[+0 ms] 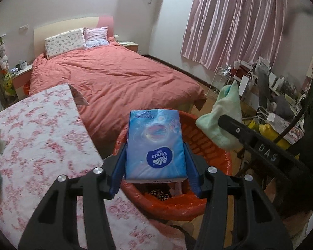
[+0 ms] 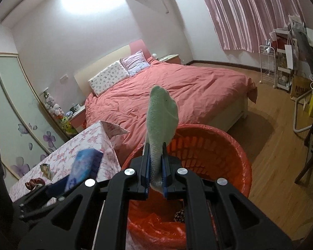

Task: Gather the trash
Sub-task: 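Carry the tissue pack and towel over the orange basket and release both, then return to the bed and grasp the grey-green sock with the right tool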

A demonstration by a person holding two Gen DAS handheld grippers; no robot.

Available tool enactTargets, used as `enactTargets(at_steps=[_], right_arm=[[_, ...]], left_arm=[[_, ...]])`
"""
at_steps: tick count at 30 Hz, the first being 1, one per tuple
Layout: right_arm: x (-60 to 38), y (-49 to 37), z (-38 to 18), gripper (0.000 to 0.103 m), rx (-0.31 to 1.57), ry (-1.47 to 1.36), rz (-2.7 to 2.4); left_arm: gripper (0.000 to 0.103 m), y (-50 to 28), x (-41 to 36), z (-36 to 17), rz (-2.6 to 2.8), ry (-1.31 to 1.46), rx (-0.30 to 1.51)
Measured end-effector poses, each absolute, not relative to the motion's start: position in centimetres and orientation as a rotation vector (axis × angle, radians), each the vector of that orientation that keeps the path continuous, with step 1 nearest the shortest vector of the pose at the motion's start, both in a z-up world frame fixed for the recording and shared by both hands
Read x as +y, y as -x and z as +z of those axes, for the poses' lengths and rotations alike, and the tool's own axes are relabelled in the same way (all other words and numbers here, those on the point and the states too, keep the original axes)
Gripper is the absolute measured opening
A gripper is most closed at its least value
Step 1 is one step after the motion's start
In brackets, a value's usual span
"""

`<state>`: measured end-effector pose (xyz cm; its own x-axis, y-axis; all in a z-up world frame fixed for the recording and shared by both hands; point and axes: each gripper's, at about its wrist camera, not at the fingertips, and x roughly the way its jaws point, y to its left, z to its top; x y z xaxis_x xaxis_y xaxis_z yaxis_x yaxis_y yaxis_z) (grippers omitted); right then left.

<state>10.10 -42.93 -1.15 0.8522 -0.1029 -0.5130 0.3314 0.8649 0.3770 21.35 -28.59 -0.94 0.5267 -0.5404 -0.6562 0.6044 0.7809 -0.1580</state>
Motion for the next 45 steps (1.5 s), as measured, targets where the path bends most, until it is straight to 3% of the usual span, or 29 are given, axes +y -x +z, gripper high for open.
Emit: enactTargets(at_steps=[3,5,9,16,35,45], right_arm=[[-43.6,-10.8,-2.0,0.022,0.528,-0.488,-0.260],[-43.9,-10.8,-2.5,0.042,0.543,-0.504,-0.270],[-43.8,-10.3,-3.2,0.045,0.563,-0.508,-0.289],[-43.0,-9.9,-2.6,0.059,0.572,-0.471,-0.307],[-32.4,-12.4,-2.8,0.060,0.677,-0.314,-0.118],[-25.8,-14.4,-3.5,0.060,0.740,-0.220,-0.011]], left_arm=[[0.060,-22.0,-29.4,-2.1,-0.674,-0.114,0.771],[0.064,-22.4,-29.6,-2.9,-0.663,-0.121,0.787],[0.068,-22.9,-28.3,-3.9,-0.613,-0.140,0.799],[0.076,-22.7,-23.5,-4.4,-0.498,-0.169,0.786],[0.082,-23.4,-4.0,-4.7,-0.115,-0.058,0.786],[0.081,-26.2,6.6,-4.2,0.066,0.141,0.788]])
